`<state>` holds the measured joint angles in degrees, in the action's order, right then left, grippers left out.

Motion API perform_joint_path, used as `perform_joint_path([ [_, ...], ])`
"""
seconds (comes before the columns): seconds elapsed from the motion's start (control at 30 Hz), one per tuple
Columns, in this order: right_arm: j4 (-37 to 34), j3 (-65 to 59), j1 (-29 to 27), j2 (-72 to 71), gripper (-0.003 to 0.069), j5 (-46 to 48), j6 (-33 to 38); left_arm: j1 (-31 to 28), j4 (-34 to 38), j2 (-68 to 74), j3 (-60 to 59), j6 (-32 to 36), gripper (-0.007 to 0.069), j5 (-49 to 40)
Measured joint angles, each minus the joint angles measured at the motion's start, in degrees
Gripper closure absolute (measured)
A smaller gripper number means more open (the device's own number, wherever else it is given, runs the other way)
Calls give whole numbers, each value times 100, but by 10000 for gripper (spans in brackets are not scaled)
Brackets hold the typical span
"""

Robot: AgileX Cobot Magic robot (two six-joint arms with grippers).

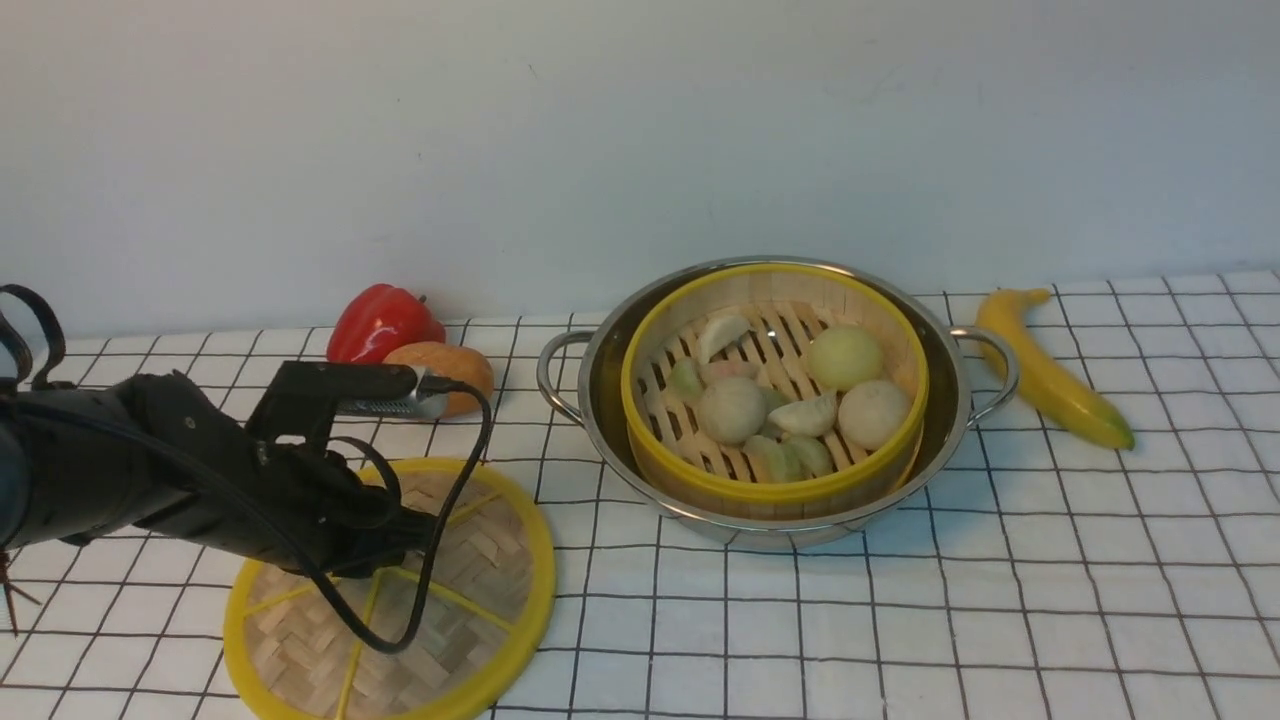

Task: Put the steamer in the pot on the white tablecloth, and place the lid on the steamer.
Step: 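Grasp the bamboo steamer lid lying on the table by its centre knob, then place the yellow bamboo steamer lid onto the steamer in the pot with the left gripper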

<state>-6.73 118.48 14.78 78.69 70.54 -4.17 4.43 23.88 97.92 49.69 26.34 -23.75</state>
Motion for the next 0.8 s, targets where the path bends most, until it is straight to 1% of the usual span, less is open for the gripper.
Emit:
perform_joint_path([
  [0.1,0,0,0,0,279,0,0,0,-602,-39,272,-467,504,-447],
  [0.13,0,0,0,0,279,0,0,0,-700,-46,320,-509,504,-479],
  [0.23,0,0,0,0,279,5,0,5,-1759,-164,839,-1356,504,-1095],
  [0.27,0,0,0,0,279,5,0,5,-1951,-188,940,-1568,504,-1214],
  [0.3,0,0,0,0,279,5,0,5,-2330,-205,1147,-1884,504,-1449],
  [0.33,0,0,0,0,279,5,0,5,-2388,-217,1184,-1937,504,-1520],
  [0.37,0,0,0,0,279,5,0,6,-2767,-255,1467,-2293,504,-1821],
  [0.4,0,0,0,0,279,5,0,6,-2832,-256,1538,-2326,504,-1853],
  [0.43,0,0,0,0,279,5,0,6,-2939,-277,1760,-2507,504,-2027],
  [0.47,0,-5,0,0,279,5,0,12,-2936,-289,1982,-2577,504,-2178],
  [0.57,0,-5,0,0,279,5,0,144,-2772,-291,2440,-2562,504,-2259],
  [0.67,0,-5,0,0,279,10,0,574,-2586,-227,2896,-2463,504,-2249],
  [0.7,0,-5,0,0,279,10,0,613,-2573,-217,2926,-2463,504,-2243],
  [0.73,0,-5,0,0,279,10,0,981,-2516,-87,3174,-2445,504,-2122],
  [0.8,0,-5,0,0,279,10,0,1363,-2488,115,3505,-2452,504,-1989],
])
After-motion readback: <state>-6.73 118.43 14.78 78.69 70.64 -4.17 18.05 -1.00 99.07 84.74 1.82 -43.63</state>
